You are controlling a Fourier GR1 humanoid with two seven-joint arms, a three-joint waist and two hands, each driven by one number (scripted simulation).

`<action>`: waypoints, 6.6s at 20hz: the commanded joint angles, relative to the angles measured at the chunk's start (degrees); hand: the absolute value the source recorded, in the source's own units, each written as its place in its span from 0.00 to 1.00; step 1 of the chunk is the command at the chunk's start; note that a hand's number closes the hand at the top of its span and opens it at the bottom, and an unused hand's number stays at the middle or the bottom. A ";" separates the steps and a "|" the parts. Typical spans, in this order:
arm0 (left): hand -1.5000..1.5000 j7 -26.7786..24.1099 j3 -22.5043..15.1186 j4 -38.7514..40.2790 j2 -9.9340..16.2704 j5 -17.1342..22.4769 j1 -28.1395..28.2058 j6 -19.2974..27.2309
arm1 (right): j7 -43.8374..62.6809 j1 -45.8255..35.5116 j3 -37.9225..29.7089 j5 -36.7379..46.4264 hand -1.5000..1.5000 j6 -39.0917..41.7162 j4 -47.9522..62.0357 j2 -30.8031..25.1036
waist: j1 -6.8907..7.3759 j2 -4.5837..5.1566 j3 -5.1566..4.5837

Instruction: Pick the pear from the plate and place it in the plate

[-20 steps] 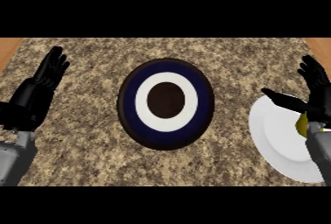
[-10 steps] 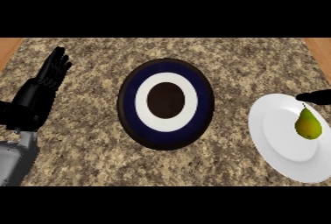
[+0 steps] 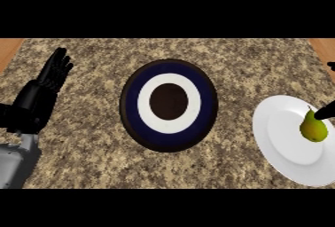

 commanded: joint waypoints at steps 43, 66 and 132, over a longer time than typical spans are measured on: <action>0.50 5.74 6.86 -5.38 -8.64 -8.97 1.49 -6.48 | -26.17 8.96 -4.92 36.97 1.00 -14.40 22.76 16.24 | -0.60 -0.19 0.18; 0.50 3.22 11.84 -1.34 -6.55 -7.53 1.08 -9.91 | -45.47 38.89 -6.17 29.01 1.00 -36.11 -38.44 19.36 | -2.07 -0.35 0.04; 0.50 2.88 12.22 -1.83 -13.30 -13.53 0.62 -10.61 | -48.98 -1.65 -5.34 2.06 0.00 -40.62 -3.67 46.18 | -1.11 -0.05 0.13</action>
